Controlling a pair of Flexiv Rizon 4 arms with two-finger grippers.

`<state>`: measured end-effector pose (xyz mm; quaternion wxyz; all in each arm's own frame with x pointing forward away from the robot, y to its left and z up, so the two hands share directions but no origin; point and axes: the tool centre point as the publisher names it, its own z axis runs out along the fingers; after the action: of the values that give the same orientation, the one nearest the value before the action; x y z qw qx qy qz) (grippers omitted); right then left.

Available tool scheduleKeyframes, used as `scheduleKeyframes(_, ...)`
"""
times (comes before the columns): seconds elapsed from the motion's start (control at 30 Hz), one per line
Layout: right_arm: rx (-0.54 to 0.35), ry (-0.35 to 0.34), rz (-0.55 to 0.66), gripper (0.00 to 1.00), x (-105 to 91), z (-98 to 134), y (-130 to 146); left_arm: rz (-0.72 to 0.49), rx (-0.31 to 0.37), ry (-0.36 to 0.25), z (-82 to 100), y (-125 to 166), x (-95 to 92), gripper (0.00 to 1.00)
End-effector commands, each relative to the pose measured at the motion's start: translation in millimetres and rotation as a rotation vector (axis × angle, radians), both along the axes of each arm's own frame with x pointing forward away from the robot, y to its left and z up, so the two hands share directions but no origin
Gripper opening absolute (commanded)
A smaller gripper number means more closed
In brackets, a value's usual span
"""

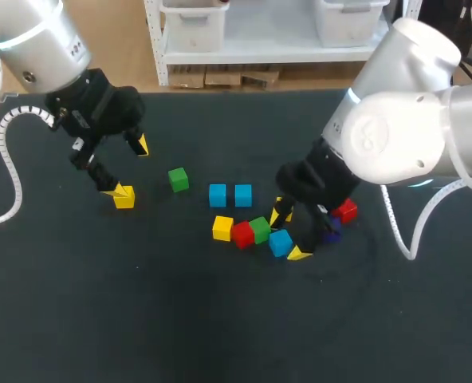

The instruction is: Place the blue cubes, place green cubes on the blue cubes, place the yellow cubes on the green cubes, then place the red cubes on the yellow cubes, and place purple cube on the red cubes.

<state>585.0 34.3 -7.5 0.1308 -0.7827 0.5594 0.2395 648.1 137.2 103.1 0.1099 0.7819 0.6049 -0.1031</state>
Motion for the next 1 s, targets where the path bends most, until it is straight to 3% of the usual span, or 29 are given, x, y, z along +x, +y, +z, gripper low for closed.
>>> scheduleKeyframes(0.03,-0.006,-0.011,-0.007,0.46,-2.4,5,-3,-0.002,-0.001,0.001,-0.2,1,0.8,1.00)
scheduleKeyframes(0.1,-0.007,-0.013,-0.011,0.40,-2.6,5,-4,-0.002,-0.001,0.001,-0.2,1,0.8,1.00)
scheduleKeyframes(0.17,-0.007,-0.013,-0.013,0.42,-2.6,5,-5,-0.002,-0.001,0.001,-0.2,1,0.8,1.00)
scheduleKeyframes(0.33,-0.004,-0.013,-0.017,0.25,-3.1,4,-5,-0.002,-0.001,0.001,-0.2,1,0.8,1.00)
scheduleKeyframes(0.43,-0.001,-0.010,-0.016,0.23,-3.7,2,-4,-0.002,-0.001,0.001,-0.2,1,0.8,1.00)
scheduleKeyframes(0.53,0.002,-0.002,-0.018,0.00,-4.2,2,-4,-0.002,-0.001,0.001,-0.2,1,0.8,1.00)
scheduleKeyframes(0.8,-0.003,0.007,-0.048,0.00,-7.0,24,-13,-0.002,-0.001,0.001,-0.2,1,0.8,1.00)
scheduleKeyframes(1.0,-0.001,0.018,-0.121,0.00,6.5,49,-21,-0.002,-0.001,0.001,-0.2,1,0.8,1.00)
